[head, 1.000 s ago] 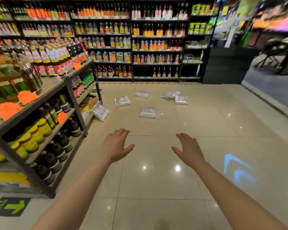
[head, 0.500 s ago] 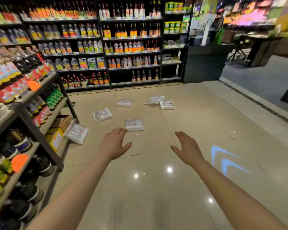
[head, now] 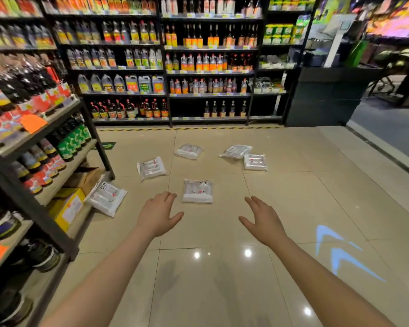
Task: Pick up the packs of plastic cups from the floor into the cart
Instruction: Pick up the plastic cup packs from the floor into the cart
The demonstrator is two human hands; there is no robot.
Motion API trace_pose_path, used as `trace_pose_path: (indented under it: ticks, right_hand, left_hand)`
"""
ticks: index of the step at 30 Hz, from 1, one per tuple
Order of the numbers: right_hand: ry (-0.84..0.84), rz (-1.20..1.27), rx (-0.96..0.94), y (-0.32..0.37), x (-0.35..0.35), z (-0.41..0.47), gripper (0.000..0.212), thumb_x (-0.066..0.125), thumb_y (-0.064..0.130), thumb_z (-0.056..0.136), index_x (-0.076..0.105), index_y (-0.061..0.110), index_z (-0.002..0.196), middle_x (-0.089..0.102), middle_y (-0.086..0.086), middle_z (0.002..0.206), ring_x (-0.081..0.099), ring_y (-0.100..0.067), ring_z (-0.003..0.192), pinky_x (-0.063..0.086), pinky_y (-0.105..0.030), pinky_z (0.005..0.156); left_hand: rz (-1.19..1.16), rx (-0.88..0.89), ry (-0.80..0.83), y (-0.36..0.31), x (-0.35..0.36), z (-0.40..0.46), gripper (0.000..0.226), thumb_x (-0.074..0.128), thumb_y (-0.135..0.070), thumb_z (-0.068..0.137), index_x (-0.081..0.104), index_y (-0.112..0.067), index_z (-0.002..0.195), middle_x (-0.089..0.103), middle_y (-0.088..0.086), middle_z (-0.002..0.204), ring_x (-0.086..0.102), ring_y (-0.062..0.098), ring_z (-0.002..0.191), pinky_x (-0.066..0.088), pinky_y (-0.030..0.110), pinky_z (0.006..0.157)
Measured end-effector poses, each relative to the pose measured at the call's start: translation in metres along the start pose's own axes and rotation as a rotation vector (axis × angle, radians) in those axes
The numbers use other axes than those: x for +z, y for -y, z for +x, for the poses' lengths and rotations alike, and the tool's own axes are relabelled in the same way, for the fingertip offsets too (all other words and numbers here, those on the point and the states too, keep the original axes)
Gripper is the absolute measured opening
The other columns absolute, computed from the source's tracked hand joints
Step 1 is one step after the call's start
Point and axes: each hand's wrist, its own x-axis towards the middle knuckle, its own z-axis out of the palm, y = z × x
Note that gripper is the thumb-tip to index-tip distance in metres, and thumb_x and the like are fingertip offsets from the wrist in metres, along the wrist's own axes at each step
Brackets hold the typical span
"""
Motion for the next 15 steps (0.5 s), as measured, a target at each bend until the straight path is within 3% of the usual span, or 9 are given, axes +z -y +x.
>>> trace_pose_path:
  ticks: [8,15]
  right_hand:
    - [0.069,0.044,-0.035,-0.018,0.008,0.149,0.068,0.051,0.048,0.092,0.024,0.022,0.149,0.025,-0.002,0.156,0.026,-0.019,0.142,0.025,-0.034,0.114]
    - [0.132,0.063,-0.011,-0.021,0.043,0.287,0.071,0.050,0.048,0.091,0.021,0.022,0.150,0.023,-0.003,0.156,0.026,-0.020,0.142,0.028,-0.035,0.113]
  left_hand:
    - [-0.015,-0.092,0.050,0.032,0.025,0.121,0.064,0.048,-0.054,0.089,0.040,-0.016,0.140,0.046,0.001,0.137,0.046,0.022,0.122,0.041,0.038,0.096]
    - [-0.050,-0.106,0.085,0.089,0.060,0.248,0.064,0.047,-0.053,0.089,0.040,-0.016,0.140,0.047,0.001,0.136,0.045,0.022,0.124,0.039,0.038,0.096]
